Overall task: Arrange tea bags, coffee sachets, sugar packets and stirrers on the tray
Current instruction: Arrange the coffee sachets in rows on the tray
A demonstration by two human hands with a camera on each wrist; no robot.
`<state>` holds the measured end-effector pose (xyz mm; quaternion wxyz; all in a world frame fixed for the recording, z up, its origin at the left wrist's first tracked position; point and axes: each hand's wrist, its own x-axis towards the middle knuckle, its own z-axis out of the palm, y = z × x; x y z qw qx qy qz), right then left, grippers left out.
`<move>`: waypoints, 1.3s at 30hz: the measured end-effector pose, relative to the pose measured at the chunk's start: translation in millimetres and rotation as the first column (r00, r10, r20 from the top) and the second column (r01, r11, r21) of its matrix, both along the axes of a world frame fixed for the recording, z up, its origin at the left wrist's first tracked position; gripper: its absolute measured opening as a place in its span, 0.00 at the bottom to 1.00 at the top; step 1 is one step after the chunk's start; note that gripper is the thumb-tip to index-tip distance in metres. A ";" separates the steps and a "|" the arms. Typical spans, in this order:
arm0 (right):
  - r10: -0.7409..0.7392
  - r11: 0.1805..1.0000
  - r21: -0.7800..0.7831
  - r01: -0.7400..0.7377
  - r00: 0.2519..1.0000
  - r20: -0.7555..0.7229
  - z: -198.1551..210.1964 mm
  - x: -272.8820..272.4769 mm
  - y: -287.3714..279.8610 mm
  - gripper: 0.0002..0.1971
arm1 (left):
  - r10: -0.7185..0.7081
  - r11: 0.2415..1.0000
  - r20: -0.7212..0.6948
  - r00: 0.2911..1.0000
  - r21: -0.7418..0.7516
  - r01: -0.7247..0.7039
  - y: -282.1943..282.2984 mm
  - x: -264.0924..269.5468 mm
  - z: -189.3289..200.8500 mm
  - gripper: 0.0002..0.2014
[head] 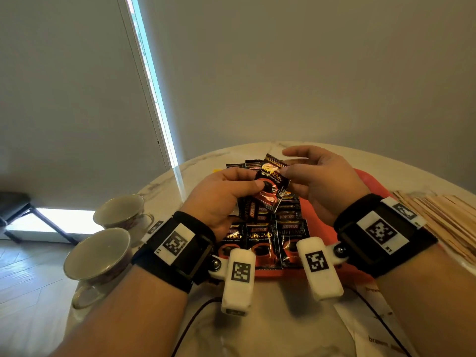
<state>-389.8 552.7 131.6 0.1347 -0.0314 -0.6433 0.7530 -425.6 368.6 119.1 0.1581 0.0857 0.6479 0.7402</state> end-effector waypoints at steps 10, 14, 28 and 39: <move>0.038 0.975 -0.219 -0.019 0.996 0.083 3.8 2.2 -0.9 0.09 | 0.012 1.000 0.047 0.999 0.010 -0.013 2.4 3.4 0.7 0.05; 0.018 0.992 -0.130 0.001 0.989 0.149 2.7 8.8 0.3 0.03 | -0.001 1.000 0.081 0.997 0.012 0.000 5.6 8.6 3.0 0.07; -0.141 0.986 0.141 0.087 0.884 0.446 -40.1 45.2 12.6 0.08 | 0.020 0.997 0.082 0.996 0.073 -0.026 2.9 8.9 6.6 0.09; -0.151 0.972 -0.111 0.209 0.909 0.389 -32.9 64.7 2.0 0.25 | 0.062 0.998 0.083 0.995 0.002 -0.063 18.6 26.4 -4.0 0.21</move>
